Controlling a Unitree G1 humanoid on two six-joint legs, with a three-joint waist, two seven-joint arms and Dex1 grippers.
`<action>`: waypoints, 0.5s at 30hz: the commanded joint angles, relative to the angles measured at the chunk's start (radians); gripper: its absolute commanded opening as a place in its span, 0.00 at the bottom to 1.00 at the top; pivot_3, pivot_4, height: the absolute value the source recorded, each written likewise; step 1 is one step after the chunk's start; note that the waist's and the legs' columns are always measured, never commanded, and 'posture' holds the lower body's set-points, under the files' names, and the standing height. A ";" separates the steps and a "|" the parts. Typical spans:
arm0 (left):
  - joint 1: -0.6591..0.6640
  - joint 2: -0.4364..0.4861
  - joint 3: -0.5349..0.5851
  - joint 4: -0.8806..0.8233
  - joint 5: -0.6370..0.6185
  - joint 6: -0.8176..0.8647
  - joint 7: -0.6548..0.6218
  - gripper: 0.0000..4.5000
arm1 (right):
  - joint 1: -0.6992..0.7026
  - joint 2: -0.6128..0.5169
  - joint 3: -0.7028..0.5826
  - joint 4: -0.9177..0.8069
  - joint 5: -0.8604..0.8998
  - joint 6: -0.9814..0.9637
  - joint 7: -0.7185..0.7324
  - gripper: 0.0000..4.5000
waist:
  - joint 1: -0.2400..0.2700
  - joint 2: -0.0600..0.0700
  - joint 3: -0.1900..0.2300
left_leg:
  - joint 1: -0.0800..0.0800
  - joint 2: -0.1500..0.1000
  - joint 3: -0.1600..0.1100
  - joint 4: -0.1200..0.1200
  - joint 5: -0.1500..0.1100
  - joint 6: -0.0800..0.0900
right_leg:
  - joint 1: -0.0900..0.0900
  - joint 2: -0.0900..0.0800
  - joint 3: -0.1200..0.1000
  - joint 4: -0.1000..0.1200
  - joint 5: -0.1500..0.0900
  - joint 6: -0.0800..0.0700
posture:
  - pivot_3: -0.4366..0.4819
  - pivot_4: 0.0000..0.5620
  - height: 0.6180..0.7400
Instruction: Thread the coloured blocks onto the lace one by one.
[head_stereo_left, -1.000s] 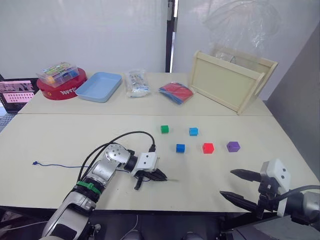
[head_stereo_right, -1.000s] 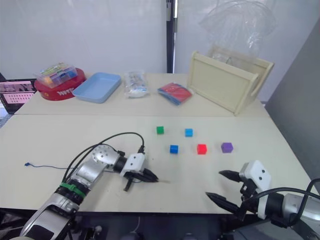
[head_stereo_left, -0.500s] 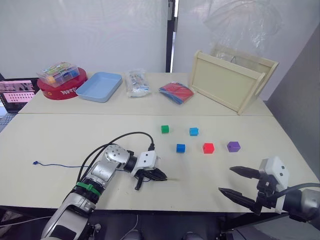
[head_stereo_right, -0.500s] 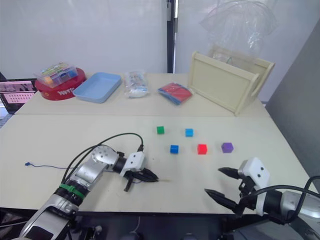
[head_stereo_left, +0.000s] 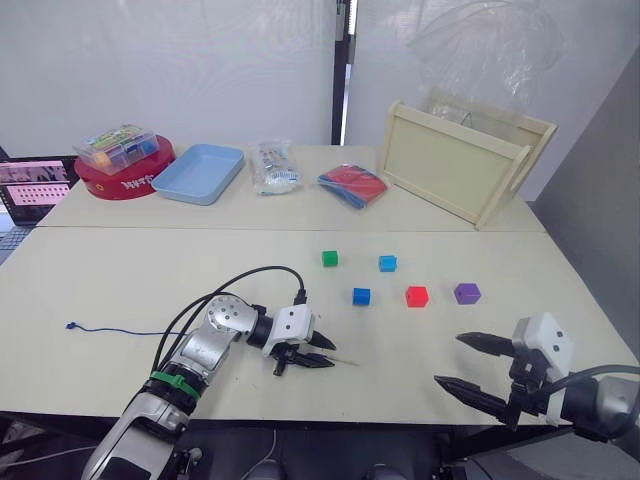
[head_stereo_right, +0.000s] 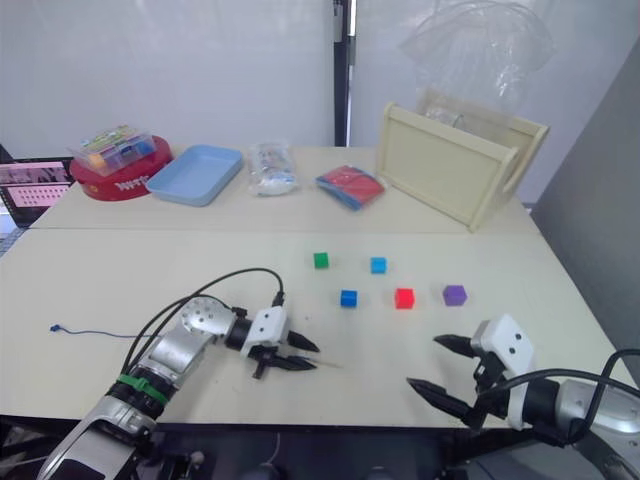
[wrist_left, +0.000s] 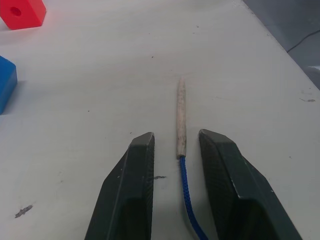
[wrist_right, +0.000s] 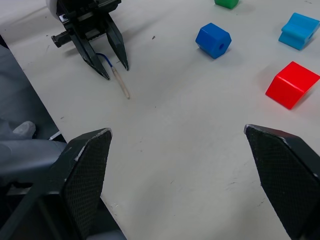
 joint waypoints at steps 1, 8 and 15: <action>0.021 0.001 -0.021 -0.004 0.023 -0.017 -0.003 0.33 | -0.015 -0.004 -0.014 -0.006 0.008 -0.003 -0.004 1.00 | 0.001 0.000 0.000 | 0.000 0.000 0.000 0.000 0.000 0.000 | 0.000 0.000 0.000 0.000 0.000 0.000 | 0.48 0.27 1.00; 0.018 -0.003 -0.025 0.005 0.024 -0.033 0.002 0.00 | -0.027 -0.005 -0.018 -0.004 0.016 0.004 -0.008 1.00 | 0.001 0.000 0.000 | 0.000 0.000 0.000 0.000 0.000 0.000 | 0.000 0.000 0.000 0.000 0.000 0.000 | 0.48 0.27 1.00; -0.003 -0.018 0.037 0.000 -0.037 0.000 0.023 0.00 | -0.027 -0.003 -0.022 -0.005 0.024 0.017 -0.018 1.00 | 0.003 0.000 0.000 | 0.000 0.000 0.000 0.000 0.000 0.000 | 0.000 0.000 0.000 0.000 0.000 0.000 | 0.48 0.27 1.00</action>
